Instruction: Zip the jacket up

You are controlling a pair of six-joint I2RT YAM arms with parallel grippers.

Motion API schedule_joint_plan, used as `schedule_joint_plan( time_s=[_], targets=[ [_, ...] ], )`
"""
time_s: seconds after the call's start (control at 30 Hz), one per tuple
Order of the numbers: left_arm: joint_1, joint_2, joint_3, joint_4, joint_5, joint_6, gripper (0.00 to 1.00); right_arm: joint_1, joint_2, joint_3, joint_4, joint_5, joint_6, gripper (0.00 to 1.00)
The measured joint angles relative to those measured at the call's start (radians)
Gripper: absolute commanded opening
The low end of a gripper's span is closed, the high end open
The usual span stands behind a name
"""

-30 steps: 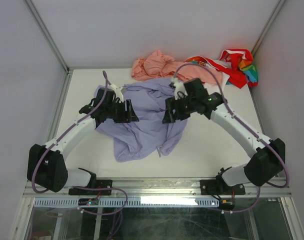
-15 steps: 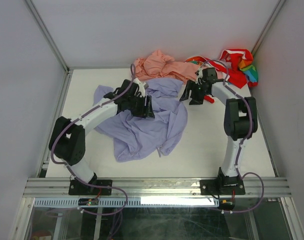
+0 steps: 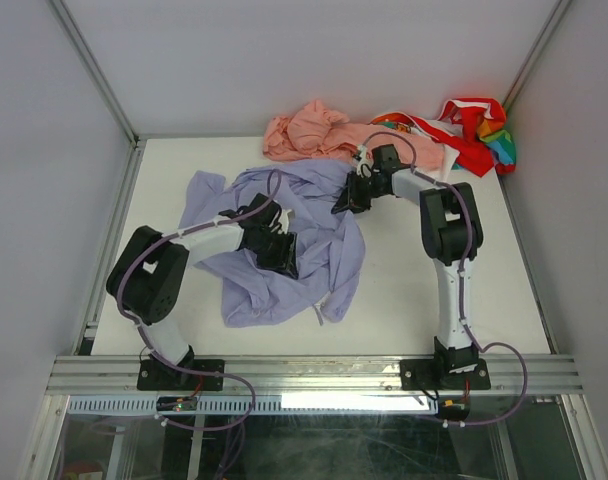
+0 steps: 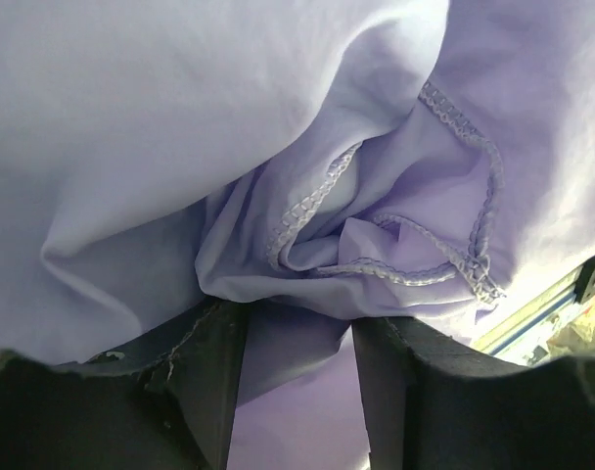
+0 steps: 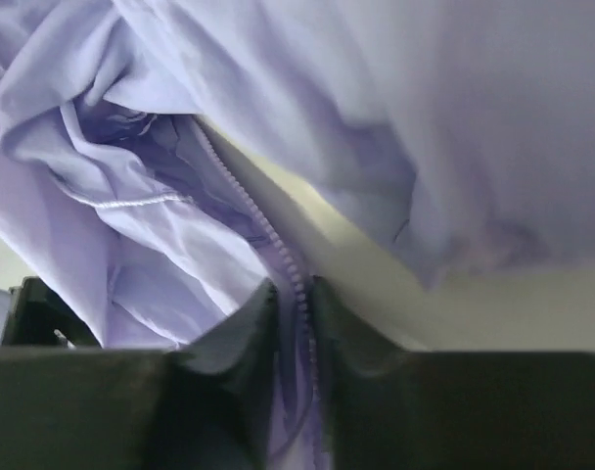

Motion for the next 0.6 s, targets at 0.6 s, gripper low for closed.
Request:
schedule_joint_plan(
  time_s=[0.6],
  targets=[
    [-0.001,-0.267,-0.172,-0.009,-0.016,-0.063,0.57,0.034,-0.275,0.410,-0.408,0.730,-0.207,0.00]
  ],
)
